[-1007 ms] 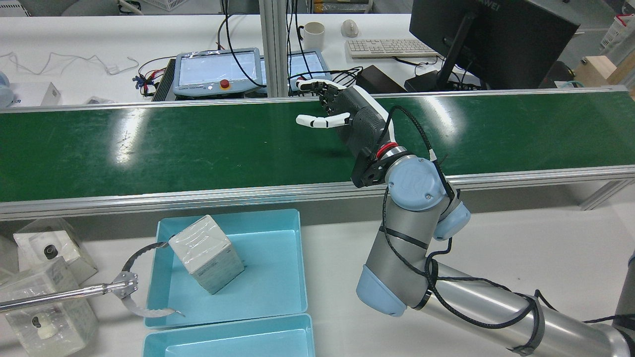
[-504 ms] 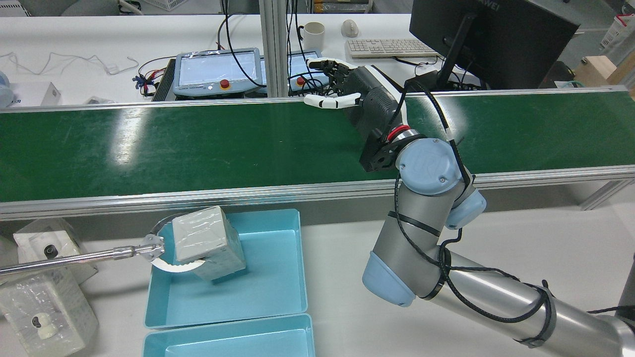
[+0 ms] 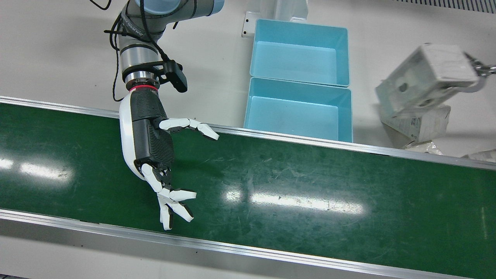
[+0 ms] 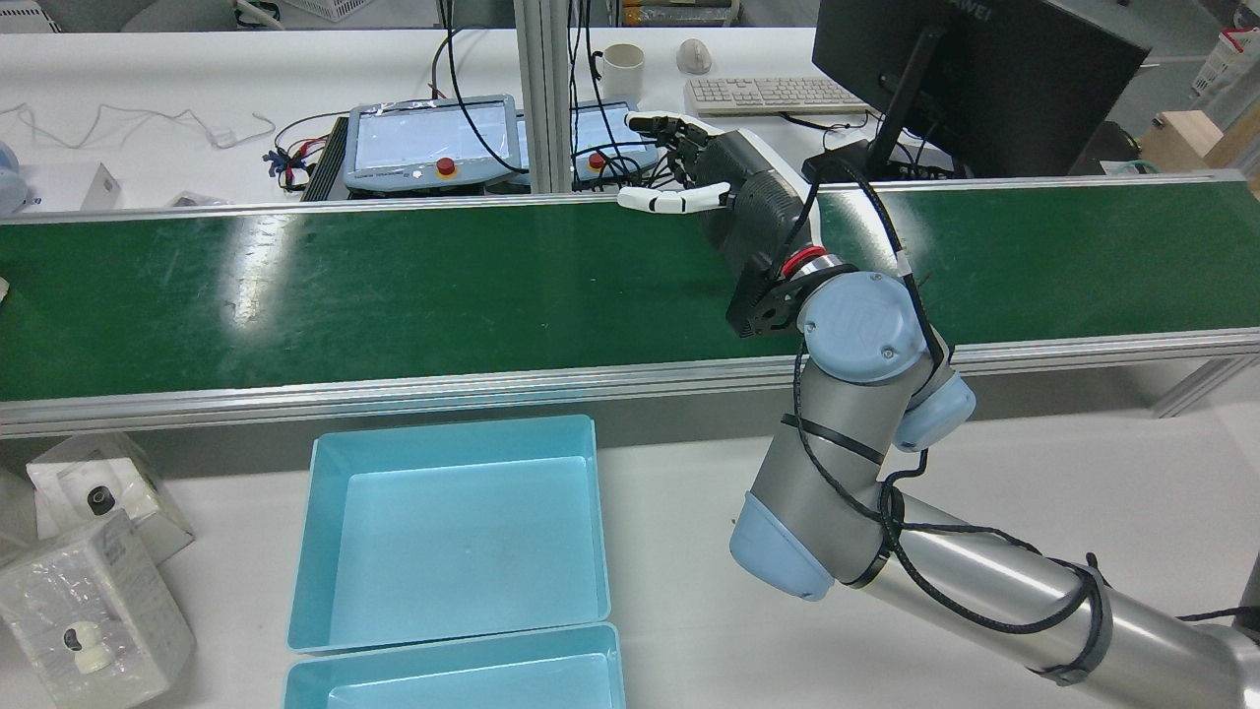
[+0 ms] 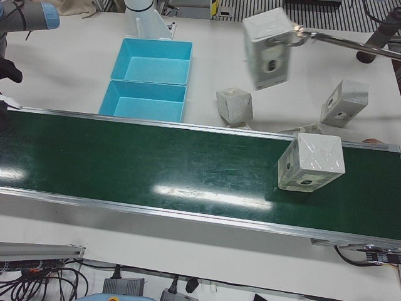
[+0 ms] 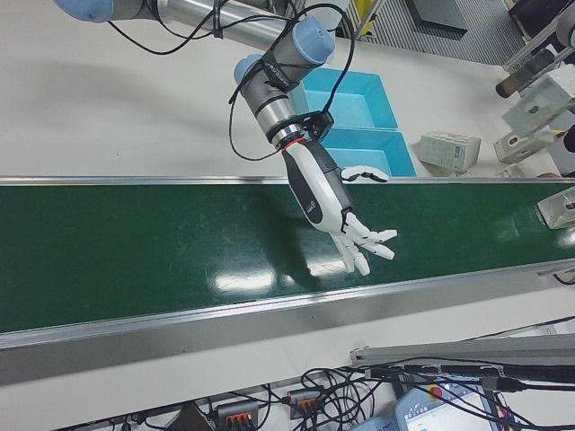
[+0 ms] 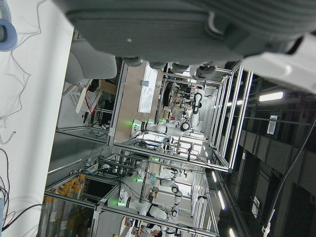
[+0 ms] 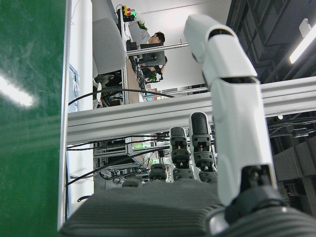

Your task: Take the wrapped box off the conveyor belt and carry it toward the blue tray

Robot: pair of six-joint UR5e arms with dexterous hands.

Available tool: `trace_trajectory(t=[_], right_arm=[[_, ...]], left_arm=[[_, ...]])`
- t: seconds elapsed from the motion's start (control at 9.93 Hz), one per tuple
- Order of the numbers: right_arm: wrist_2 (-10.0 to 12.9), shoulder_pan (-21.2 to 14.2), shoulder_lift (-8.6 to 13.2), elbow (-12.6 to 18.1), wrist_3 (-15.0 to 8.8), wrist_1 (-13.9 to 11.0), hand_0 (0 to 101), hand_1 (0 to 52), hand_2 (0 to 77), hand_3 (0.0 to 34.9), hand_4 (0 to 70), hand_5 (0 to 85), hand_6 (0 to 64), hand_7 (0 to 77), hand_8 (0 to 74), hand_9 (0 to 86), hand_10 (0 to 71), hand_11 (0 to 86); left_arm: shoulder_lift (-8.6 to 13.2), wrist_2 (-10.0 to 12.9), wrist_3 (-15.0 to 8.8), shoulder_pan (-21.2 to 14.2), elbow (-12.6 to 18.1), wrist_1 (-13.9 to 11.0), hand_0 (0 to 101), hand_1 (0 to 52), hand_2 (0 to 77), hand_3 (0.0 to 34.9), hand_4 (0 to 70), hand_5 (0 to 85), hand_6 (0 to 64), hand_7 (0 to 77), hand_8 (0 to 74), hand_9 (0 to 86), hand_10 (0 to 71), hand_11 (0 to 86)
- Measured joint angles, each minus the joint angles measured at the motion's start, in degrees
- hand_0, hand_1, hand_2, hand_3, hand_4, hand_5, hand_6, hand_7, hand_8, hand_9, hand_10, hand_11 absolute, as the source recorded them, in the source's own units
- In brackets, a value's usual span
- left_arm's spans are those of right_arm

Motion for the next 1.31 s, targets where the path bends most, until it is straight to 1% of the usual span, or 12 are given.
trace_trajectory(t=[0.2,0.3,0.5,0.6,0.71,0.81,0.91,1.01,1.11,1.31], right_arm=[[-0.6,2.2,0.1,0.9,-0.1,-0.3,52,21.3,24.0,0.2,16.4,30.0,8.7,9.8,0.0,4.9,0.0,1.1],[-1.3,3.6,0.1,1.3,-0.1,-0.8,52,22.4,24.5,0.1,18.5,30.5,8.7,12.5,2.2,4.4,0.0,0.5],[-2.0,4.4,0.0,1.8,0.0,-1.4,52,22.4,24.5,0.3,19.1,32.2,9.3,12.0,2.2,4.4,0.0,0.5],[-2.0,4.1,-0.1,1.7,0.1,-1.4,52,22.4,24.5,0.1,19.1,32.2,9.3,12.0,2.2,4.4,0.0,0.5],[-1.9,3.3,-0.3,1.0,0.1,-1.3,52,22.4,24.5,0.1,18.0,31.1,7.6,11.4,2.2,4.4,0.0,0.5],[-1.7,2.7,-0.5,0.1,0.1,-1.2,52,22.4,24.5,0.1,18.0,31.1,7.6,11.4,2.2,4.4,0.0,0.5],[-1.7,2.3,-0.7,-0.7,0.2,-1.1,52,22.4,21.3,0.3,14.2,27.3,7.6,9.8,0.5,4.4,0.0,0.5],[-1.6,2.0,-0.9,-1.1,0.3,-1.0,52,22.4,21.3,0.3,14.2,27.3,7.6,9.8,0.5,4.4,0.0,0.5],[-1.6,1.9,-1.0,-1.4,0.3,-0.6,52,21.3,21.3,0.2,13.6,27.8,7.1,8.2,0.5,3.3,0.0,0.5],[-1.6,1.9,-1.3,-1.5,0.5,0.4,52,21.3,21.3,0.3,13.6,29.5,7.1,8.2,0.5,3.3,0.0,0.5]], left_arm=[[0.0,0.0,0.0,0.0,0.0,0.0,0,0.0,0.5,0.0,0.0,1.1,0.5,0.5,0.5,0.0,0.5,0.5],[0.0,0.0,0.0,0.0,0.0,0.0,0,0.0,0.5,0.0,0.0,1.1,0.5,0.0,0.5,0.0,0.5,0.5],[0.0,0.0,0.0,0.0,0.0,0.0,0,0.0,0.5,0.0,0.0,1.1,0.5,0.5,0.5,0.0,0.5,0.5],[0.0,0.0,0.0,0.0,0.0,0.0,0,0.0,0.5,0.0,0.0,1.1,0.5,0.5,0.5,0.5,0.5,0.5],[0.0,0.0,0.0,0.0,0.0,0.0,0,0.0,0.5,0.0,0.0,1.1,0.5,0.0,0.5,0.5,0.5,0.5],[0.0,0.0,0.0,0.0,0.0,0.0,0,0.0,0.5,0.0,0.0,1.1,0.5,0.0,0.5,0.0,0.5,0.5],[0.0,0.0,0.0,0.0,0.0,0.0,0,0.0,0.5,0.0,0.0,1.1,0.5,0.5,0.5,0.0,0.5,0.5],[0.0,0.0,0.0,0.0,0.0,0.0,0,0.0,0.5,0.0,0.0,1.1,0.5,0.0,0.5,0.5,0.5,0.5],[0.0,0.0,0.0,0.0,0.0,0.0,0,0.0,0.5,0.0,0.0,1.1,0.5,0.5,0.5,0.0,0.5,0.5],[0.0,0.0,0.0,0.0,0.0,0.0,0,0.0,1.1,0.0,0.0,1.1,0.5,0.5,0.5,0.5,0.5,0.5]])
